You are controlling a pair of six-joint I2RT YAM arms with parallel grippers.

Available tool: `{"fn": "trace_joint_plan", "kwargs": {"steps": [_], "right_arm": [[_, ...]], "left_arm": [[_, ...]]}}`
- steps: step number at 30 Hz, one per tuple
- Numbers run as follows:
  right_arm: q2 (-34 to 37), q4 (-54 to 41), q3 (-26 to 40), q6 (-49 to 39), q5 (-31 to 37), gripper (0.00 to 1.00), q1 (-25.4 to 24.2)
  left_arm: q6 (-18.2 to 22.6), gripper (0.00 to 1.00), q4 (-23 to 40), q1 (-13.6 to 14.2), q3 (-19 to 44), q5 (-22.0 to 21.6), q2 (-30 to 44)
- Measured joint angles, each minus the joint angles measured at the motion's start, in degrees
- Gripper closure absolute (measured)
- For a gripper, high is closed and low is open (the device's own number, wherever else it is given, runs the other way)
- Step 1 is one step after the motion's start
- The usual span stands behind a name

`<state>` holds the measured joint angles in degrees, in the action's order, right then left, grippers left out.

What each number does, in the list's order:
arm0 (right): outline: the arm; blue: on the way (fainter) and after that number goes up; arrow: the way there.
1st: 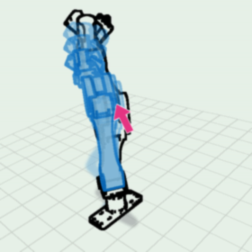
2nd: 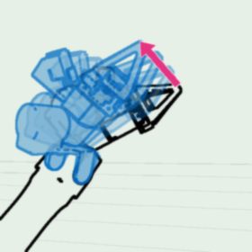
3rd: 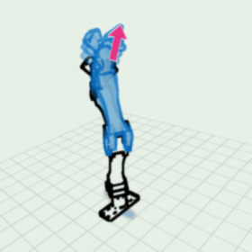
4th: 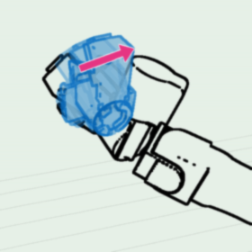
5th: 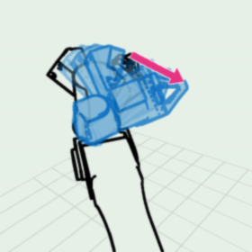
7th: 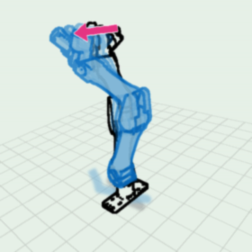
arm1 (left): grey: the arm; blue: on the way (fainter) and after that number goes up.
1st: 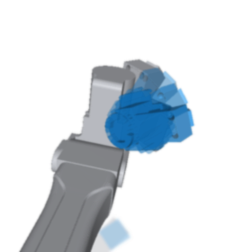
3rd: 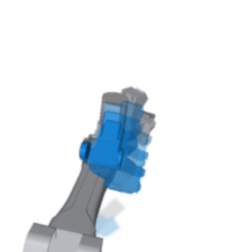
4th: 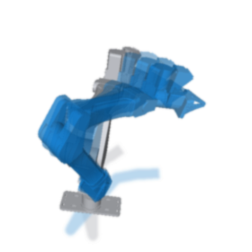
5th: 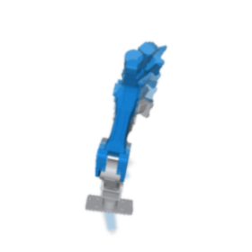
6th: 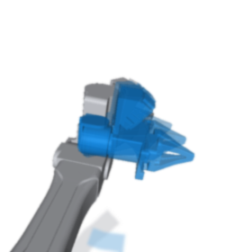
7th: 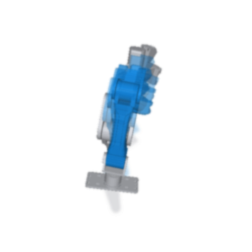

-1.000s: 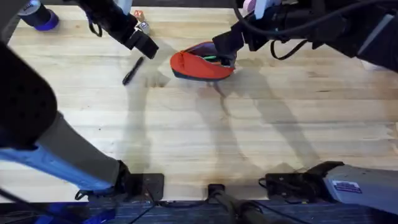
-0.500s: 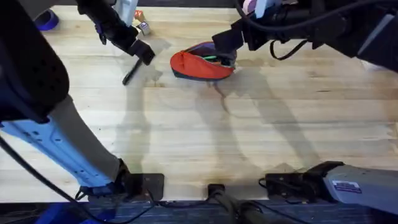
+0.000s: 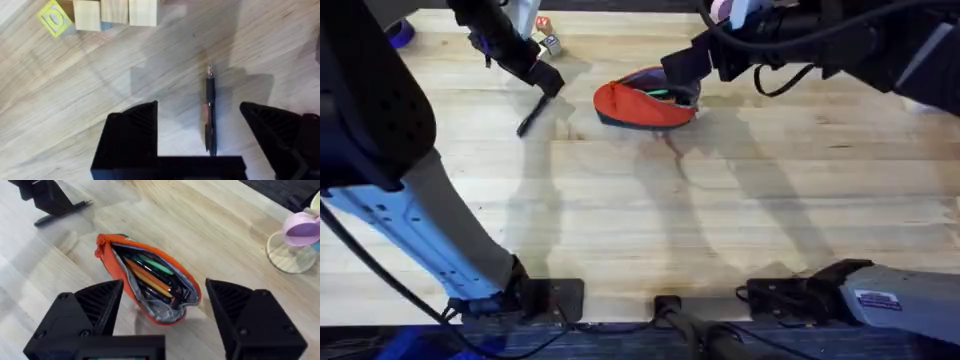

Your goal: Unzip the bag, pick up the pens from the table one at a time and place them inside, then zip the bag closed.

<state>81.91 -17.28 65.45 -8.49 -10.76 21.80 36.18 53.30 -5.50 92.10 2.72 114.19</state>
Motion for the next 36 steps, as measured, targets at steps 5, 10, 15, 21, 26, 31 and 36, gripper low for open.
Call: {"fn": "trace_joint_plan", "kwargs": {"steps": [5,10,15,21,26,31,36], "right_arm": [[0.0,0.01,0.0,0.0,0.0,0.004,0.0],[0.0,0.0,0.0,0.04,0.0,0.003,0.0],[0.0,0.02,0.0,0.21,0.0,0.004,0.0],[0.0,0.02,0.0,0.38,0.0,0.005,0.0],[0.0,0.02,0.0,0.39,0.0,0.005,0.0],[0.0,0.0,0.0,0.39,0.0,0.004,0.0],[0.0,0.02,0.0,0.39,0.0,0.004,0.0]], "left_arm": [[-0.22,0.006,-1.05,0.31,-2.59,-0.04,0.0],[-0.22,0.006,-3.5,0.37,-7.28,-0.22,0.0],[-0.42,0.005,-5.47,0.37,-9.14,-0.12,-0.27],[-0.51,0.006,-6.52,0.37,-10.35,0.04,-1.05],[-0.63,0.007,-6.54,0.37,-10.45,0.04,-1.07],[-0.64,0.007,-6.23,0.32,-10.45,0.28,-1.07],[-1.11,0.007,-5.45,-0.73,-10.52,2.19,-1.03]]}}
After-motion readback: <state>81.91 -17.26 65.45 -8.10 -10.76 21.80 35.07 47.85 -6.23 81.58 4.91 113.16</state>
